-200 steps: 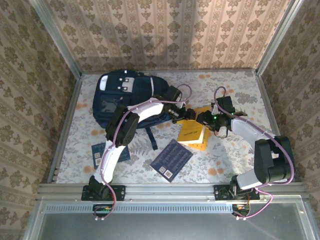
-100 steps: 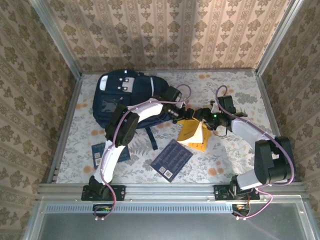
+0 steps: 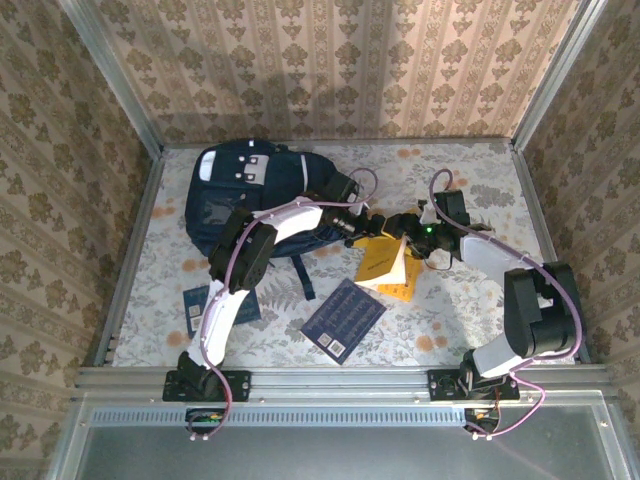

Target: Pack the student bag

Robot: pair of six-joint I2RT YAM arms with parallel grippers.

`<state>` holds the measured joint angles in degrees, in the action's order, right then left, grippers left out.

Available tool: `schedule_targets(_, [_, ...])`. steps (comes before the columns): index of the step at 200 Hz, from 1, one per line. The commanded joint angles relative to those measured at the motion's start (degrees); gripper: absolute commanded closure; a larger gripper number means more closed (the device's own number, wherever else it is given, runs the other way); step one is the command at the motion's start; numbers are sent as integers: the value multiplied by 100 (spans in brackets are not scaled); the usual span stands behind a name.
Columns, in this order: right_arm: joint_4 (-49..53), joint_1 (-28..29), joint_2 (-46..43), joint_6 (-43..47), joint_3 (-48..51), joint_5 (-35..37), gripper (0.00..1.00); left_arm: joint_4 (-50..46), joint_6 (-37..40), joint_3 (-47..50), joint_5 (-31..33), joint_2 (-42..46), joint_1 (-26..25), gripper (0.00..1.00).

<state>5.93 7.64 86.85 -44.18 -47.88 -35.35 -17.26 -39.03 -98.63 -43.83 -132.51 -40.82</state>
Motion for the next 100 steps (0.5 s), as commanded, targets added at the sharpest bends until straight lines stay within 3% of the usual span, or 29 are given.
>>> schedule_targets(1, [-317, 161, -340, -108, -44, -126, 30, 3, 141, 166, -143, 24, -216, 20])
schedule_targets(100, [-200, 167, -659, -357, 24, -351, 32, 48, 106, 224, -178, 26, -146, 20])
